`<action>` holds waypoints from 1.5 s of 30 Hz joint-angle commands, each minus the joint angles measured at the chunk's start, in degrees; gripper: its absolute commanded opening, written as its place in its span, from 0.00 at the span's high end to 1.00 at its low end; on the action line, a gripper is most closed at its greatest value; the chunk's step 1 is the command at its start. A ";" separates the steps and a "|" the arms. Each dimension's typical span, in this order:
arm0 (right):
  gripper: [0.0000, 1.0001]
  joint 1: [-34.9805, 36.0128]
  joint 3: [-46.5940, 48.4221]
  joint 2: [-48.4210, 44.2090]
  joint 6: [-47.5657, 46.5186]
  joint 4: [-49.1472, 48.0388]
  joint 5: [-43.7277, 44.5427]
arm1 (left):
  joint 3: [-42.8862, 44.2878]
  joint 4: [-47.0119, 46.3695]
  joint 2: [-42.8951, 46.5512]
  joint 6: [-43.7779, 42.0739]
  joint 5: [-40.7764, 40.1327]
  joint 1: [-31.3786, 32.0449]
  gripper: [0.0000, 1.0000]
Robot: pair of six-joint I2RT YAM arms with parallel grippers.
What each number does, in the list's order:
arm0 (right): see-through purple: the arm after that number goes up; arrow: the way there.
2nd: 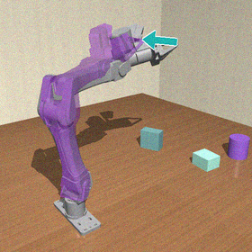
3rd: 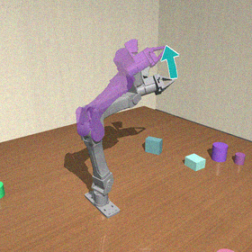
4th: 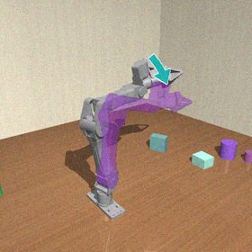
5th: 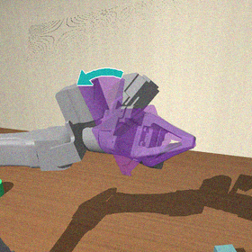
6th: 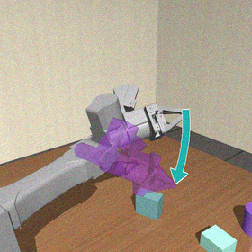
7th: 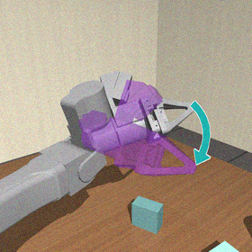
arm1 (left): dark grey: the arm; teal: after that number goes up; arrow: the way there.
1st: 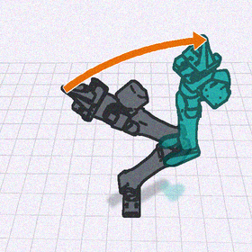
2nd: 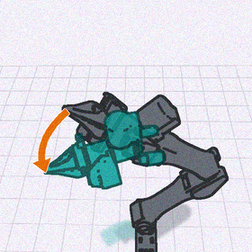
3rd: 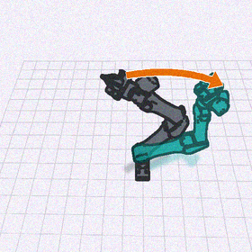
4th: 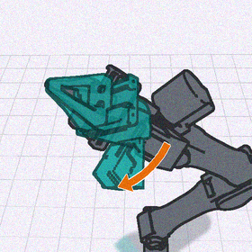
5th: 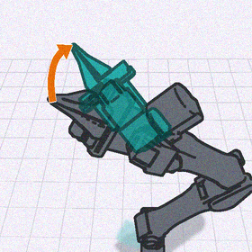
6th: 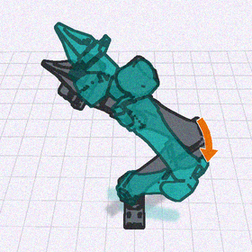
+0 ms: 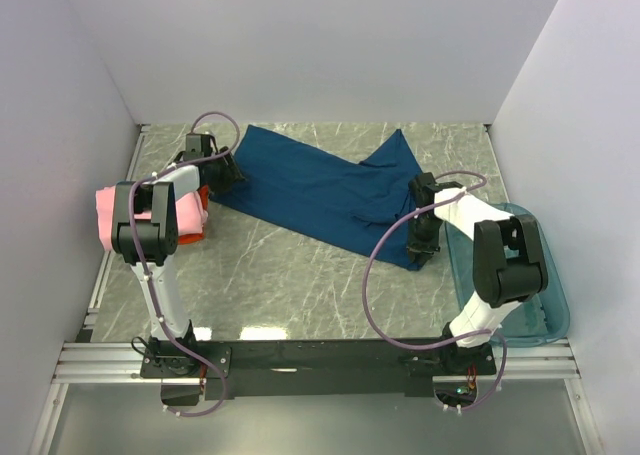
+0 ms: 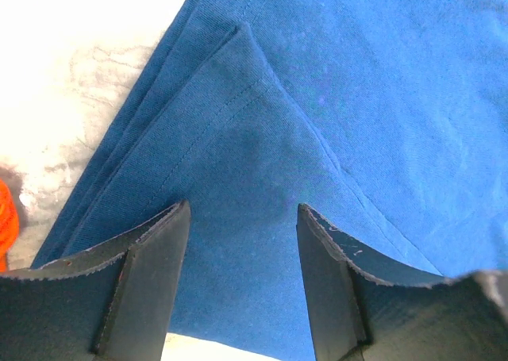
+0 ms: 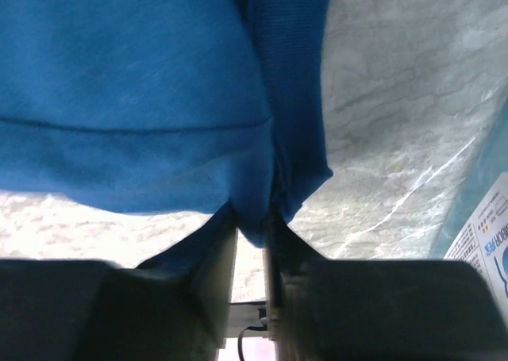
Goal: Fold and stack the t-shirts
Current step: Fold the tshirt
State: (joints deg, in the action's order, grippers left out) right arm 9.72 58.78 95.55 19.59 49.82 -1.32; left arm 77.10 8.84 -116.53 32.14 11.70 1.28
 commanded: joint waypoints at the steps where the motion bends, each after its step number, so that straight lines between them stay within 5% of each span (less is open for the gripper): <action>1: 0.76 0.04 -0.60 0.69 0.09 -0.34 2.90 | 0.33 3.81 -3.26 -2.87 -3.71 -1.10 0.36; 11: 0.80 -0.05 -0.69 0.87 0.97 1.50 5.19 | 2.26 4.61 -4.32 -4.72 -4.94 -1.10 0.36; 15: 0.73 0.04 -0.43 1.66 1.32 2.64 6.16 | 2.62 4.96 -4.32 -4.54 -4.68 -2.33 0.36; 20: 0.52 -0.05 3.16 1.31 0.80 5.63 6.68 | 2.88 4.43 -2.57 -3.76 -1.17 -2.16 0.35; 27: 0.48 0.04 13.70 -0.80 -1.05 9.58 -1.72 | 6.65 5.66 0.42 -2.61 1.21 -1.54 0.34; 36: 0.48 0.04 26.28 5.68 -1.84 7.67 -9.83 | 10.26 6.45 3.68 -0.59 1.48 5.39 0.33; 45: 0.48 0.04 30.77 16.32 -0.96 2.65 -13.88 | 4.20 2.24 3.24 4.33 3.41 12.25 0.33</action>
State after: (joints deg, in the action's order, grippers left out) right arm 9.72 86.19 110.43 18.41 54.26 -13.58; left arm 83.40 13.37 -115.28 33.71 13.34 12.34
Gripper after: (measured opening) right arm 0.524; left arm 0.671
